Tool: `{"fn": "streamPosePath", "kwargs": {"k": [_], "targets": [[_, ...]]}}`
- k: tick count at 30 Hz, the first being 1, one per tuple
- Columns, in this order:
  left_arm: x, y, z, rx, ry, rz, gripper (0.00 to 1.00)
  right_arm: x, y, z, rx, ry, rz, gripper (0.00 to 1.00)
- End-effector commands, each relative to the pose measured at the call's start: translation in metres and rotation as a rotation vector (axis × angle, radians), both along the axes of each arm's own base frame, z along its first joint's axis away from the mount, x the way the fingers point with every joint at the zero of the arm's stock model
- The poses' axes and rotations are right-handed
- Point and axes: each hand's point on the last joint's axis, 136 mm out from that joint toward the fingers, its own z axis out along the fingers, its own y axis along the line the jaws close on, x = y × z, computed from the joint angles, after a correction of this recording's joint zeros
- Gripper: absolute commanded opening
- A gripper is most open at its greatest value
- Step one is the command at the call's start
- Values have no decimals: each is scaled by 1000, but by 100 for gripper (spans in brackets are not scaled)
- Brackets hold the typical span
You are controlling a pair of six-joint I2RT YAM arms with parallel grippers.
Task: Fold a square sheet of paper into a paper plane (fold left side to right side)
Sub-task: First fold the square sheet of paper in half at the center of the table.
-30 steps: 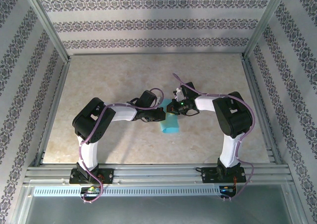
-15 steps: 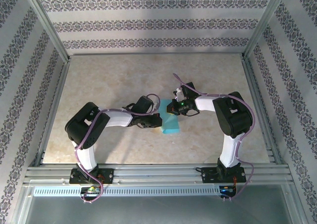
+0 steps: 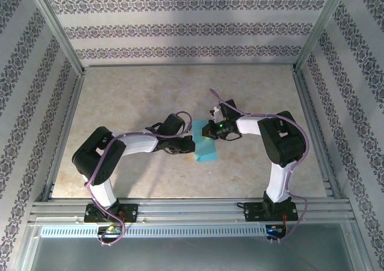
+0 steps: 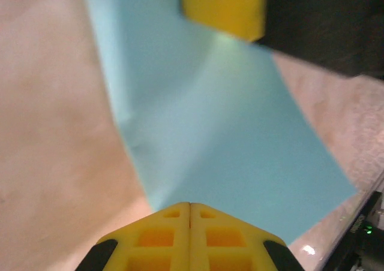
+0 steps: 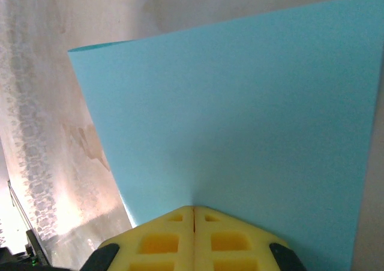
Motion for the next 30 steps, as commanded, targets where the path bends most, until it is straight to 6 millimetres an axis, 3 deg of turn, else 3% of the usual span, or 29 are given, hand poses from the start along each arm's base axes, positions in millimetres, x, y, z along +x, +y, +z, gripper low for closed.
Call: {"fn": "streamPosePath", "kwargs": {"k": [1, 8, 12, 24, 30], "targets": [[8, -10, 17, -34, -29, -16, 0, -16, -18, -30, -103, 64, -17, 0], [13, -31, 0, -53, -1, -56, 0, -17, -17, -31, -102, 66, -14, 0], [5, -35, -10, -48, 31, -77, 0, -18, -16, -31, -97, 70, -10, 0], [-45, -8, -41, 50, 149, -110, 0, -23, -19, -34, -116, 78, -9, 0], [-61, 3, -42, 64, 174, -114, 0, -24, -19, -35, -119, 81, -8, 0]]}}
